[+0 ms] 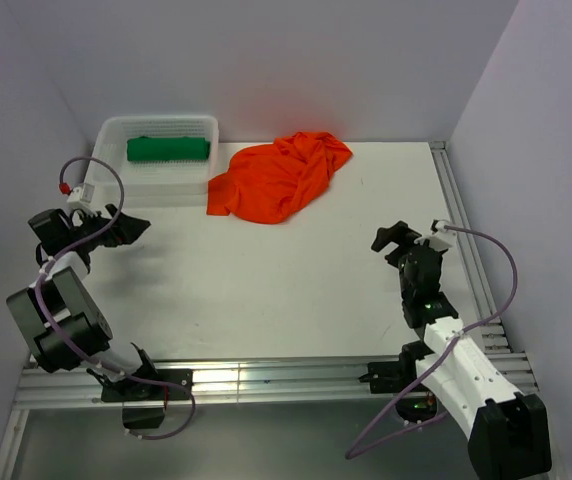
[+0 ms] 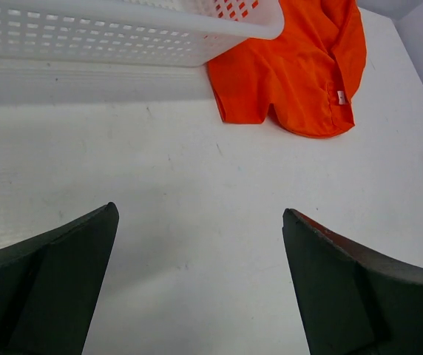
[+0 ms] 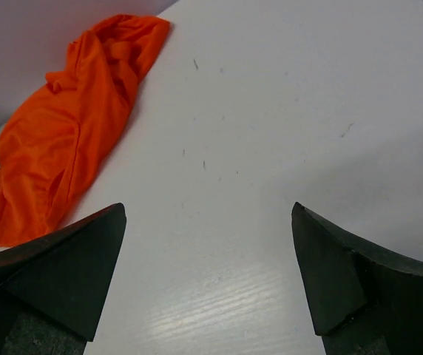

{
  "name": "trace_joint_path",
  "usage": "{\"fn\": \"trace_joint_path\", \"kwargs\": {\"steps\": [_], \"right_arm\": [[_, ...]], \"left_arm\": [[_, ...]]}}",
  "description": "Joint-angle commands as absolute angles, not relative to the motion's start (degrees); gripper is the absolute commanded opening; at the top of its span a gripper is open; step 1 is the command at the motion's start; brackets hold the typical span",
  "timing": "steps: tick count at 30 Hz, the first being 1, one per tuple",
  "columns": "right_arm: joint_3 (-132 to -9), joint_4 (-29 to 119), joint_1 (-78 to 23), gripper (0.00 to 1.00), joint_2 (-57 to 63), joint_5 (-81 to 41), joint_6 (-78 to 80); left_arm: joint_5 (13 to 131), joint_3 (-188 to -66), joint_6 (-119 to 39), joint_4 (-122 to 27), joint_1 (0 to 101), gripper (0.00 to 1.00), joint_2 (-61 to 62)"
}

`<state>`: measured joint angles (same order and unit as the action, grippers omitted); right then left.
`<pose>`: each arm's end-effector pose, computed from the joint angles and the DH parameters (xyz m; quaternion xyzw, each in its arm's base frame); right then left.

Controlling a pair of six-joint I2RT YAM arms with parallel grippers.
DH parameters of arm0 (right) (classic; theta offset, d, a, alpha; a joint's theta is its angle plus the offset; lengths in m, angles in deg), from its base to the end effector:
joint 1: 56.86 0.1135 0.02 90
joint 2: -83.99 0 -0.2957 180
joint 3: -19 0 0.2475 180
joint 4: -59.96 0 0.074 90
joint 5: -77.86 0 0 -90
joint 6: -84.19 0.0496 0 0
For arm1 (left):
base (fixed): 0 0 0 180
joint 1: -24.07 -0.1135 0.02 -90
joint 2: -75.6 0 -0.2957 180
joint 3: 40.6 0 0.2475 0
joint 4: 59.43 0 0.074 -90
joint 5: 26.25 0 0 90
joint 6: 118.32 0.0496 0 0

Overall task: Roll the t-shirts
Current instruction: Move the tshirt to the center of the board

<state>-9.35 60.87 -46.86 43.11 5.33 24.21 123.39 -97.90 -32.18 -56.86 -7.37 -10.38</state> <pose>0.1571 0.0126 0.2289 0.2277 0.7377 0.1031 0.6271 0.2792 0.1205 0.2383 0.0032 0.7944 -0.3194 0.5166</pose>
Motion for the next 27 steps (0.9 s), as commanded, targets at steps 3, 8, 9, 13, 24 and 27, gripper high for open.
{"fn": "trace_joint_path", "kwargs": {"steps": [3,8,9,13,24,27], "right_arm": [[-15.2,59.0,-46.2,1.00,40.1,4.3,27.1],[-19.4,64.9,-46.1,1.00,32.7,-9.9,28.5],[-20.9,64.9,-45.7,1.00,28.9,-9.9,30.1],[-31.0,60.2,-37.5,0.99,18.5,-3.1,31.2],[-63.0,50.2,-27.8,0.88,-17.0,-7.0,43.1],[-68.7,49.5,-26.7,0.84,-24.3,-8.3,45.4]], "left_arm": [[117.4,-97.1,-37.4,-59.2,-8.4,0.99,-2.9],[120.9,-99.0,-43.2,-59.6,-12.4,1.00,-1.0],[121.8,-98.3,-44.6,-61.3,-13.3,0.99,-0.8],[122.7,-94.3,-47.5,-68.5,-13.7,1.00,1.4],[106.1,-86.2,-29.9,-63.1,-1.3,1.00,17.7],[104.4,-85.5,-28.9,-62.8,2.7,0.99,17.9]]}}
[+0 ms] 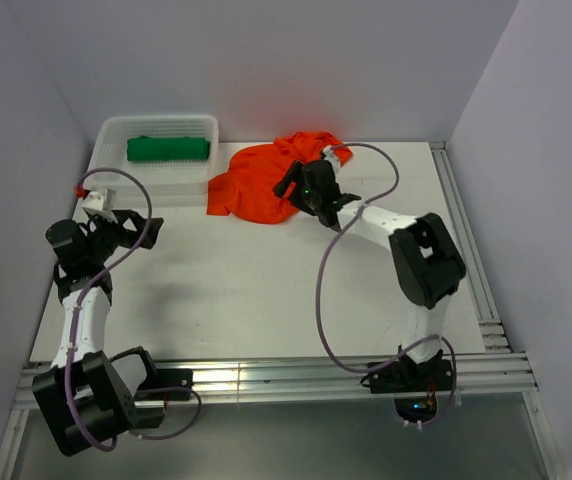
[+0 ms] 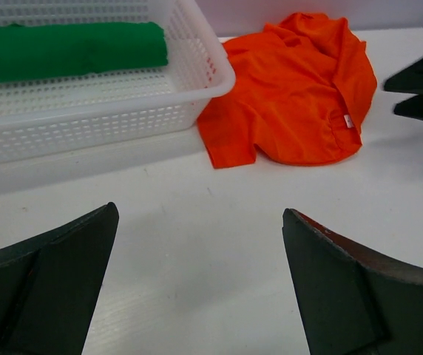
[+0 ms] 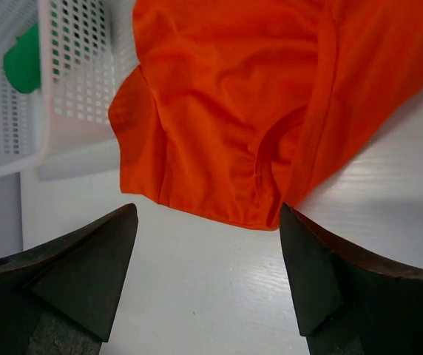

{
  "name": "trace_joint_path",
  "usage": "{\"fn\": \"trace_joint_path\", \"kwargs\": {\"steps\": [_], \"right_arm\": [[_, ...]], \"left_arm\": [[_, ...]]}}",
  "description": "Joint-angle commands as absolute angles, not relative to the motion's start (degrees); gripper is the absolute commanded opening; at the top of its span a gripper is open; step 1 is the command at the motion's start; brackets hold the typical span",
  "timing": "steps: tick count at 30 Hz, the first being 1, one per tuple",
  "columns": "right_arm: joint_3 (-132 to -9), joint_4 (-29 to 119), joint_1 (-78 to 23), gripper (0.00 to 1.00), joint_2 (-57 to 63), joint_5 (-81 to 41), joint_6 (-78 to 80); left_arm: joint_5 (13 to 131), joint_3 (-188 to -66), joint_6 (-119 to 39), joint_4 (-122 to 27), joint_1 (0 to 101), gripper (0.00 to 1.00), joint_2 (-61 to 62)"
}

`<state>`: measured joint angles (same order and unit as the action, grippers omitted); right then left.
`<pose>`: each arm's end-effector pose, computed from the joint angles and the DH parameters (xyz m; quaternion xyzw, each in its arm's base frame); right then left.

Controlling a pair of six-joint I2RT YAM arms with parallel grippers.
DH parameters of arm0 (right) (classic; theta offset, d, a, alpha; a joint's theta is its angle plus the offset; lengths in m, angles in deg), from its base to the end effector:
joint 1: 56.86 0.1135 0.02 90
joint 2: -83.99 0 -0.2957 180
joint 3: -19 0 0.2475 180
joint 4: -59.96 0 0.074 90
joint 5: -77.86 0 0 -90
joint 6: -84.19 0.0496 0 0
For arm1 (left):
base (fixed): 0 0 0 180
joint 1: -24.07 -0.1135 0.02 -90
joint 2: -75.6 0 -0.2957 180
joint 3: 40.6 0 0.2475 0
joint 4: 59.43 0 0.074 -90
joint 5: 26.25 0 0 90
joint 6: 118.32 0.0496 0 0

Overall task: Roll the t-shirts
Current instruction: Move the tshirt to the center of the board

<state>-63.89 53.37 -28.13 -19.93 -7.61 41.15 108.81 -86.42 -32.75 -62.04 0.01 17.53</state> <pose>0.3803 0.2040 0.2545 0.1556 0.8408 0.2908 0.4294 0.2088 0.0548 0.2937 0.0660 0.7448 -0.1869 0.6371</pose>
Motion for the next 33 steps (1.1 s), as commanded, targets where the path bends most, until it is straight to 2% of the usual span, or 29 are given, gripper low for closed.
{"fn": "trace_joint_path", "kwargs": {"steps": [1,12,16,19,21,22,23,24,28,33], "right_arm": [[-70.2,48.6,-26.5,0.84,-25.8,-8.0,46.1],[-76.6,42.9,-23.6,0.82,-35.1,-3.0,51.0],[-77.4,43.3,-23.4,0.78,-36.9,-3.0,51.8],[-78.0,44.0,-23.4,0.68,-37.9,-3.3,52.0],[-78.7,44.1,-23.4,0.46,-38.6,-4.0,51.8],[-79.2,44.1,-23.4,0.22,-38.8,-4.5,51.4],[-79.4,43.9,-23.4,0.05,-38.9,-5.2,50.8],[-79.5,43.6,-23.5,0.00,-38.6,-6.3,50.4],[-70.9,45.5,-23.1,0.00,-33.3,-11.0,45.4],[-54.0,42.2,-23.7,0.00,-15.6,-10.7,37.5]], "left_arm": [[104.7,-85.5,-27.0,-62.7,3.1,1.00,17.7],[98.6,-85.5,-24.5,-62.8,8.9,0.99,13.9],[97.3,-85.1,-23.9,-63.1,9.9,1.00,13.8],[96.8,-85.0,-23.6,-63.0,10.4,0.99,13.5],[96.1,-85.0,-23.4,-63.1,11.0,0.99,13.5],[96.0,-85.0,-23.2,-63.1,11.1,0.99,13.3],[95.8,-84.9,-23.1,-63.1,11.3,0.99,13.3],[95.7,-85.0,-23.1,-63.0,11.4,0.98,13.2],[95.2,-84.8,-22.7,-62.9,11.8,0.98,12.9],[95.3,-84.6,-22.3,-63.1,12.6,0.98,12.8]]}}
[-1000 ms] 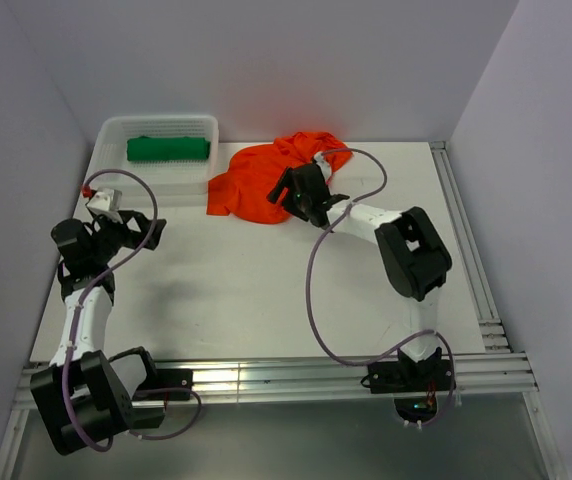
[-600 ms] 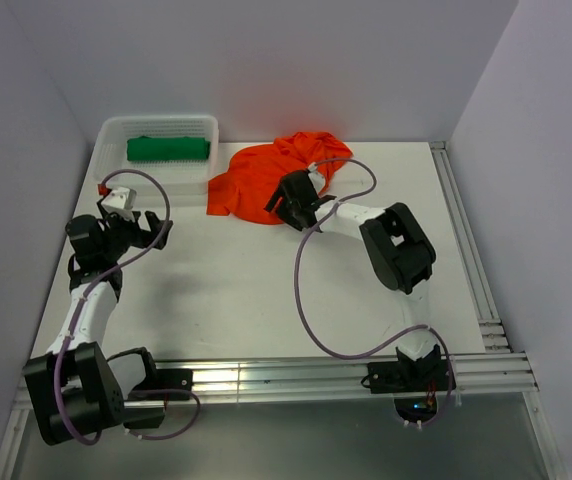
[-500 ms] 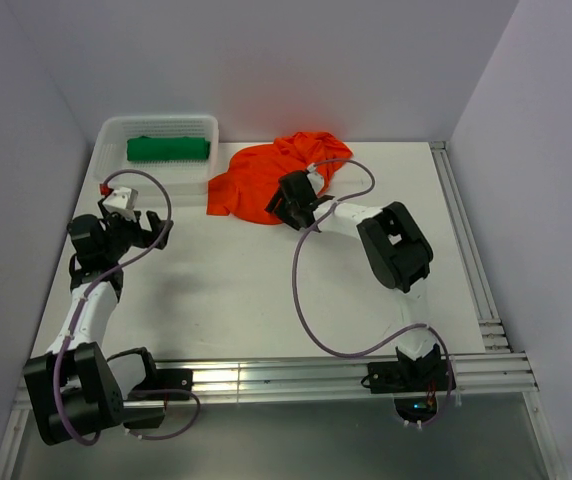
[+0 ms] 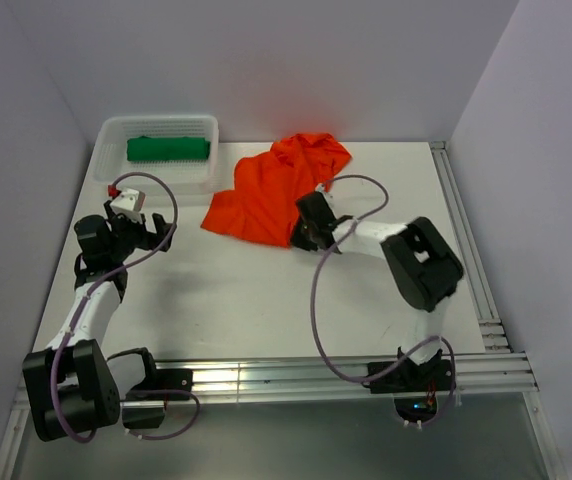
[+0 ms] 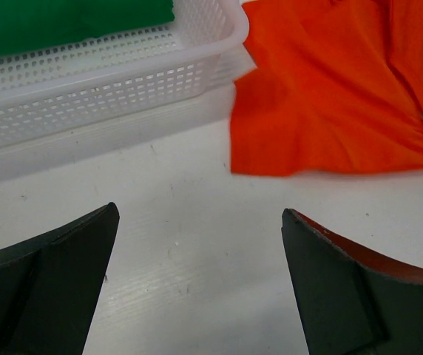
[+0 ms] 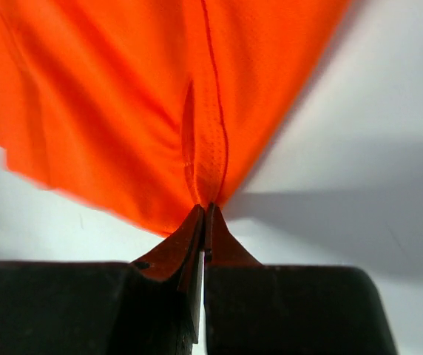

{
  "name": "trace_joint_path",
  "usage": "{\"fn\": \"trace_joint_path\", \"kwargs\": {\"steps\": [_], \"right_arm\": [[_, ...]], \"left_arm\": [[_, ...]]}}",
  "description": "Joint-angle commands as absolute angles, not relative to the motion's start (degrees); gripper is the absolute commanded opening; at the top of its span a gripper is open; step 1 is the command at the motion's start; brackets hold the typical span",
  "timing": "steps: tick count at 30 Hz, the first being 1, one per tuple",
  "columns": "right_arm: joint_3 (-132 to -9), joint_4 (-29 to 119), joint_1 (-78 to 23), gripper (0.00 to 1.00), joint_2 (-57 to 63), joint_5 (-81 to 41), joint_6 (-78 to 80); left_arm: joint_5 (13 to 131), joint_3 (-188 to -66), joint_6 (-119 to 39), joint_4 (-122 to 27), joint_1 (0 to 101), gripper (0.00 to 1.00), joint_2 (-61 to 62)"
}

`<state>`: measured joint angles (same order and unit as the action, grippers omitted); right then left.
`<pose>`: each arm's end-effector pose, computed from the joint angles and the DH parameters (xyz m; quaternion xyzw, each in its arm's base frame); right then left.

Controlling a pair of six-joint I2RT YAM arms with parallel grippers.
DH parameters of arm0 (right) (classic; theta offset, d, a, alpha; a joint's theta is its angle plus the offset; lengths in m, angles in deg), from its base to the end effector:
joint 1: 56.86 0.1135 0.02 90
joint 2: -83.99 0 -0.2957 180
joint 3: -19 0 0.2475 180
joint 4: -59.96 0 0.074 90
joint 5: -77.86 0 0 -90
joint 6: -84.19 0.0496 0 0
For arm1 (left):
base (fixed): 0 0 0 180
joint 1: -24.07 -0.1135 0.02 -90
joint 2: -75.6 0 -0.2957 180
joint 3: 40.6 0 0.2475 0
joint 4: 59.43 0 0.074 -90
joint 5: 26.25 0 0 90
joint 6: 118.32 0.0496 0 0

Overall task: Roll the t-shirts
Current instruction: Move the tshirt to the center of the board

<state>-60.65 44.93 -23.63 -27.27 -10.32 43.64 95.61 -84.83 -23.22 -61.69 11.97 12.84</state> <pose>0.3546 0.2304 0.1695 0.1369 0.9190 0.2329 0.2871 0.2312 0.0228 0.2652 0.1174 0.7779 -0.1308 0.6032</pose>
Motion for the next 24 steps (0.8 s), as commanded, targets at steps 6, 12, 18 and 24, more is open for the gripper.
{"fn": "trace_joint_path", "kwargs": {"steps": [6,12,18,24], "right_arm": [[-40.6,42.1,-42.1,0.20,-2.0,-16.9,34.6],[-62.9,27.6,-41.3,0.51,-10.8,-9.8,30.8],[-55.4,23.6,-29.5,0.61,-1.3,-2.5,33.6],[-52.2,24.5,-14.4,0.56,0.7,-0.1,34.2]], "left_arm": [[95.6,-84.7,-22.1,-63.1,13.7,0.98,13.0],[95.0,-84.9,-21.2,-61.8,14.8,0.98,12.8],[95.8,-84.2,-19.7,-61.7,15.1,0.98,13.7],[95.6,-84.7,-19.9,-61.7,15.2,0.98,12.9]]}}
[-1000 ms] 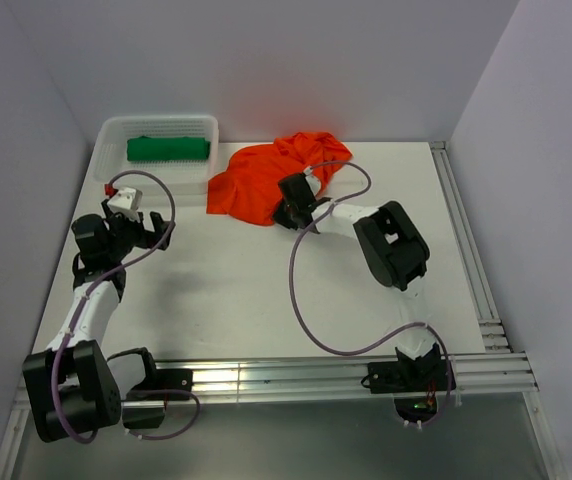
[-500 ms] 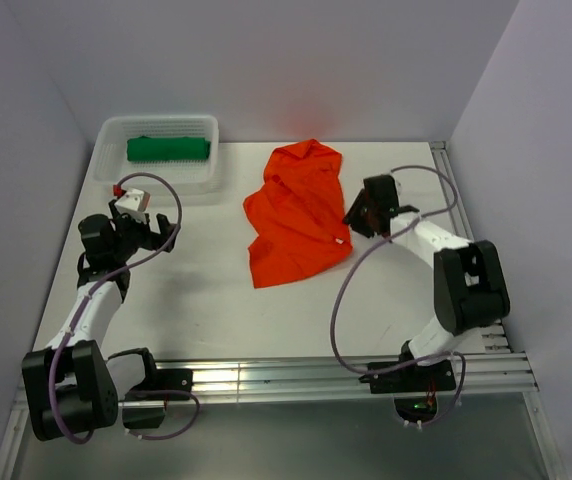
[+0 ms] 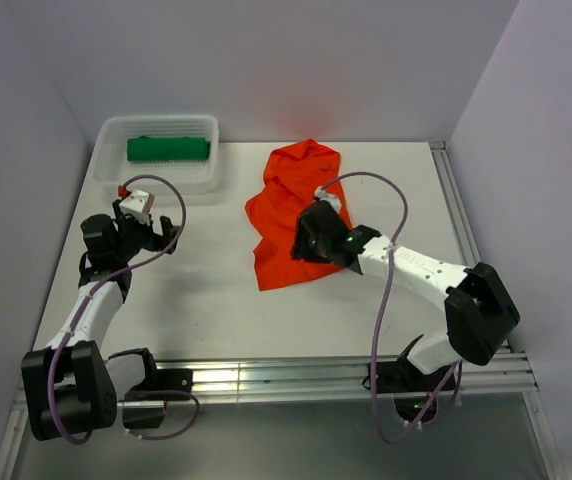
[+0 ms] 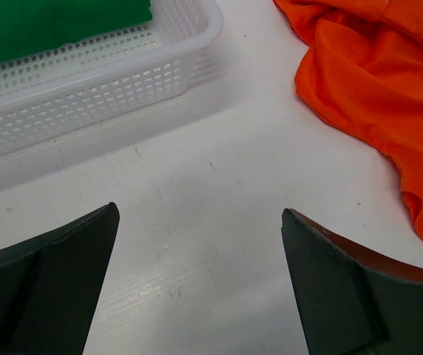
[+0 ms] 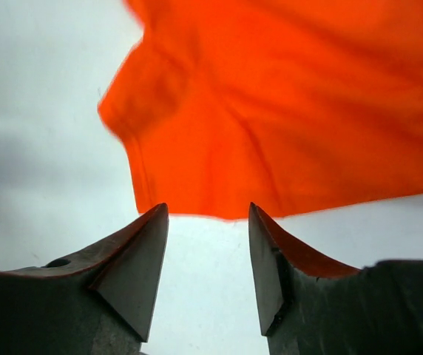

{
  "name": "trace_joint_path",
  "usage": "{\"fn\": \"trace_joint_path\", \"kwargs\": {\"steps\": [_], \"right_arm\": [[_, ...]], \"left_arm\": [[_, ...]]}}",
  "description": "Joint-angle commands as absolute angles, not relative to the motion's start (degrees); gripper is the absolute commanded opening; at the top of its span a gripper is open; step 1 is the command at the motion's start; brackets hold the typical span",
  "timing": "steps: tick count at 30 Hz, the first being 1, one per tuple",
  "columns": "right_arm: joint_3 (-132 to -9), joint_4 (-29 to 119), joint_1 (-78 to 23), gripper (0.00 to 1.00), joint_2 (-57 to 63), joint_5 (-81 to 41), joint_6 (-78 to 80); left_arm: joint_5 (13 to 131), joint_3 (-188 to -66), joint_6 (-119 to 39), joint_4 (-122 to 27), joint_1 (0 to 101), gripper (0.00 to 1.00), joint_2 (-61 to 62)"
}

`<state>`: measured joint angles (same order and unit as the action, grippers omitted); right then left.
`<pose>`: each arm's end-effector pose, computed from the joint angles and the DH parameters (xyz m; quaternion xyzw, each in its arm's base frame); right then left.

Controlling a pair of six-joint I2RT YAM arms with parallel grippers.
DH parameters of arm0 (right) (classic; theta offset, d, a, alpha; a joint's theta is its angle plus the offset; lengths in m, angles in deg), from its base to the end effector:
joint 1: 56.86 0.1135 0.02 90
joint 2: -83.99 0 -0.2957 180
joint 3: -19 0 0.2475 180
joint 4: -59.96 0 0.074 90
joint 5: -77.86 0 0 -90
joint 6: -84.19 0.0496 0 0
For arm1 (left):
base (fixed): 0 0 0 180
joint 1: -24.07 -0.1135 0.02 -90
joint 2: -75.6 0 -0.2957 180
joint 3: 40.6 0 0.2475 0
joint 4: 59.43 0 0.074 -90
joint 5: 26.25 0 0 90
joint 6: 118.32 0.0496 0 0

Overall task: Roll the t-shirts
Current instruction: Move the tshirt to the center of the board

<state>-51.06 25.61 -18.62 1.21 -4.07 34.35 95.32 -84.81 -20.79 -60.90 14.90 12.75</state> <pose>0.2463 0.1852 0.2622 0.0413 0.9278 0.1800 0.3243 0.2319 0.0111 0.2632 0.1504 0.7766 -0.1336 0.5970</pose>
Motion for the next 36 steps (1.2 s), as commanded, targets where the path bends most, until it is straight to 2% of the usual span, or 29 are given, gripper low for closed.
{"fn": "trace_joint_path", "kwargs": {"steps": [1,10,12,28,36], "right_arm": [[-54.6,23.9,-10.9,0.54,-1.8,2.3,32.4],[-71.0,15.1,1.1,0.50,-18.4,8.7,25.9],[-72.2,15.3,2.7,0.44,-20.3,8.2,25.2],[-73.4,17.2,4.3,0.45,-28.5,6.6,25.7],[-74.7,16.2,3.7,0.27,-31.7,8.1,27.2]], "left_arm": [[95.2,-84.7,-19.7,-61.6,15.2,0.97,12.8],[94.2,-84.2,-19.3,-61.6,15.2,0.97,13.7],[94.2,-84.3,-19.3,-61.5,15.2,0.97,13.5],[94.5,-84.5,-19.3,-61.6,15.2,0.97,12.6],[94.6,-84.6,-19.3,-61.7,15.1,0.97,12.4]]}}
